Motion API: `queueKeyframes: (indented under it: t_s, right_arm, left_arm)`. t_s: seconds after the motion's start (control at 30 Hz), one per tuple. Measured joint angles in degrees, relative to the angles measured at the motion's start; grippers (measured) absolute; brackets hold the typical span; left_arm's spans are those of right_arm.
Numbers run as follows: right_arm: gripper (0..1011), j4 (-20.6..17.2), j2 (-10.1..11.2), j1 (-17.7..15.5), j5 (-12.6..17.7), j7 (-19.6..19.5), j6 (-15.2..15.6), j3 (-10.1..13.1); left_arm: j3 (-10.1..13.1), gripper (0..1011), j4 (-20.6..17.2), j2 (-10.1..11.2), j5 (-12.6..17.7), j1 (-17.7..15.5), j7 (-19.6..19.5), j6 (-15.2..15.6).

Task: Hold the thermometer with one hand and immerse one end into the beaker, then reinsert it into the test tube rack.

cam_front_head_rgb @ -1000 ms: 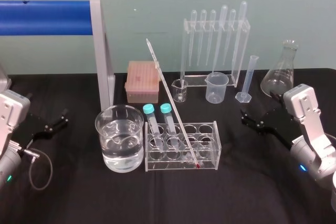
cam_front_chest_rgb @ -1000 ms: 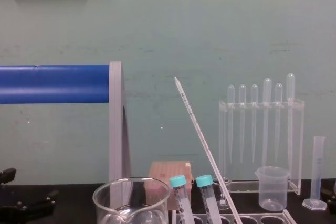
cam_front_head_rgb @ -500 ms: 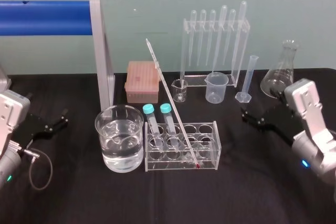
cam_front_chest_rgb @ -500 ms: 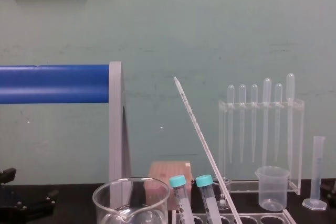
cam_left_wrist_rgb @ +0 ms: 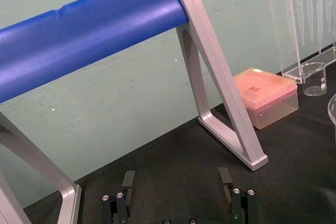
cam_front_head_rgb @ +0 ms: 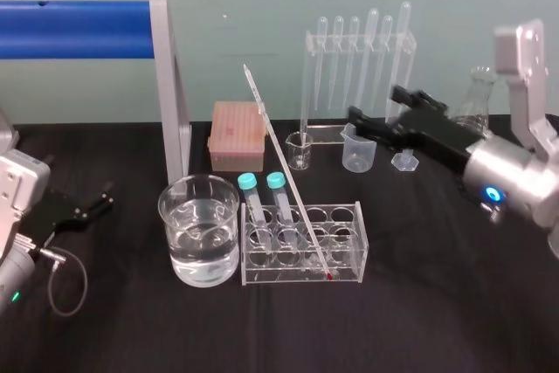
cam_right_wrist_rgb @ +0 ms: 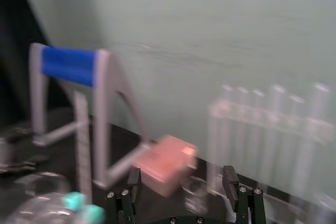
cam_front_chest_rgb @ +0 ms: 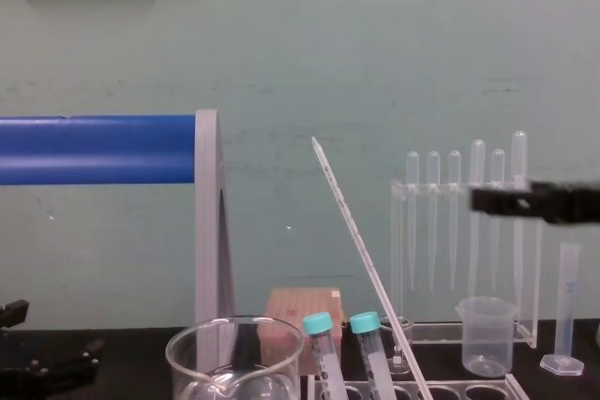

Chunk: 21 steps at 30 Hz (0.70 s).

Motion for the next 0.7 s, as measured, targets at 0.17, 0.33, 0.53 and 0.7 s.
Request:
queueKeyframes:
  t_s: [0.17, 0.33, 0.53, 0.7]
  right_arm:
    - [1003, -2.15, -0.44, 3.47, 2.74, 5.86, 3.69, -1.96]
    - [1003, -3.49, -0.07, 5.8, 4.34, 9.56, 5.85, -4.36]
    - [1003, -1.75, -0.6, 9.43, 3.43, 10.95, 8.27, -8.72]
    - [1003, 2.4, -2.75, 12.57, 2.34, 9.32, 10.47, -11.64]
  left_arm:
    - [0.0, 1008, 0.0, 0.0, 0.0, -0.01, 0.0, 0.0]
    - [0.0, 1008, 0.0, 0.0, 0.0, 0.0, 0.0, 0.0]
    - [0.0, 1008, 0.0, 0.0, 0.0, -0.01, 0.0, 0.0]
    - [0.0, 1008, 0.0, 0.01, 0.0, 0.0, 0.0, 0.0]
